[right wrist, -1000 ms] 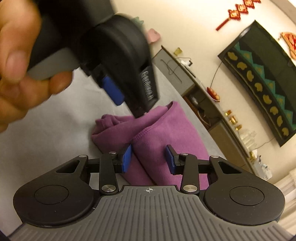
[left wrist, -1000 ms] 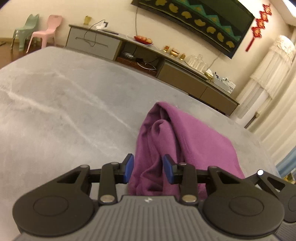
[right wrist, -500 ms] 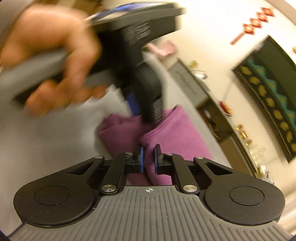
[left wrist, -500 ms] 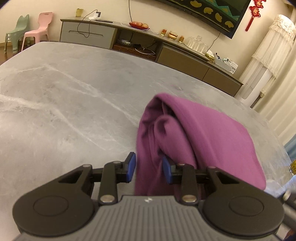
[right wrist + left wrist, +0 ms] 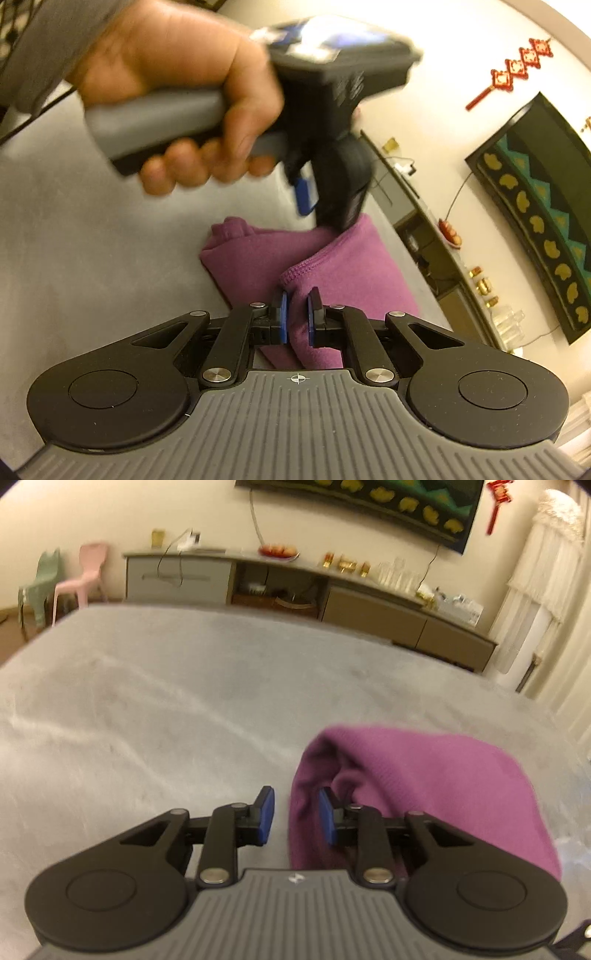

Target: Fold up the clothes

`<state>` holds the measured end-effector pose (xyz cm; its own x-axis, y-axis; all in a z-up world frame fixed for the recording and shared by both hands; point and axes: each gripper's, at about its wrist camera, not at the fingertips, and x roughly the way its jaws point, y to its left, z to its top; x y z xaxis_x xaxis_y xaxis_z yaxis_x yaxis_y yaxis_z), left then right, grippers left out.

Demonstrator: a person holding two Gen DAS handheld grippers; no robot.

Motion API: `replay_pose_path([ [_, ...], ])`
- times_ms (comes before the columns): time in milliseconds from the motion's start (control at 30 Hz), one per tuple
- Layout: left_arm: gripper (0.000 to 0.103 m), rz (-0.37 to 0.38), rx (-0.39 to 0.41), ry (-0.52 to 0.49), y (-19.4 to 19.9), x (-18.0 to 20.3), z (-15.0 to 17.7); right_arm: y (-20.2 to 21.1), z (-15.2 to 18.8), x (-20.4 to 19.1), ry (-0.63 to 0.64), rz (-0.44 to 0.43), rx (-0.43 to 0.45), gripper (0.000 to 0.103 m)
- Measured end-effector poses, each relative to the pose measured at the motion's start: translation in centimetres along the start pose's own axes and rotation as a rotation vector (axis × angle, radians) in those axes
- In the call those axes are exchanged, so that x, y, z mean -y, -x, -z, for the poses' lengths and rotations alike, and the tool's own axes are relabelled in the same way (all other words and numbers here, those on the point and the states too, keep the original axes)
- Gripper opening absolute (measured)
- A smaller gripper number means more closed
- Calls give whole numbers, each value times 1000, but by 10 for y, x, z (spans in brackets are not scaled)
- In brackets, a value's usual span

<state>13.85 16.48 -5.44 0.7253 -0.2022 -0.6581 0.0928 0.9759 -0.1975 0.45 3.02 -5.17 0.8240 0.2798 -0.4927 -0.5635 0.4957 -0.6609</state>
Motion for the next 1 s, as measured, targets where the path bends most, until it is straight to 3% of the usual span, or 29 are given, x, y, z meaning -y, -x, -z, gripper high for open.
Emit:
replay_pose_path([
  [200, 26, 77, -8, -46, 16, 2, 2, -1, 1, 18, -128, -31, 14, 2],
  [367, 25, 37, -68, -54, -14, 6, 6, 10, 7, 24, -197, -29, 55, 2],
  [533, 33, 31, -83, -45, -26, 9, 6, 9, 17, 23, -172, -76, 50, 2],
  [700, 38, 6, -65, -51, -29, 11, 9, 8, 29, 9, -72, -87, 29, 0],
  [833, 34, 1, -43, -55, -25, 14, 9, 4, 30, -3, -10, -72, 6, 0],
  [1000, 32, -26, 44, -29, 29, 11, 5, 28, 27, 2, -77, -128, -14, 0],
])
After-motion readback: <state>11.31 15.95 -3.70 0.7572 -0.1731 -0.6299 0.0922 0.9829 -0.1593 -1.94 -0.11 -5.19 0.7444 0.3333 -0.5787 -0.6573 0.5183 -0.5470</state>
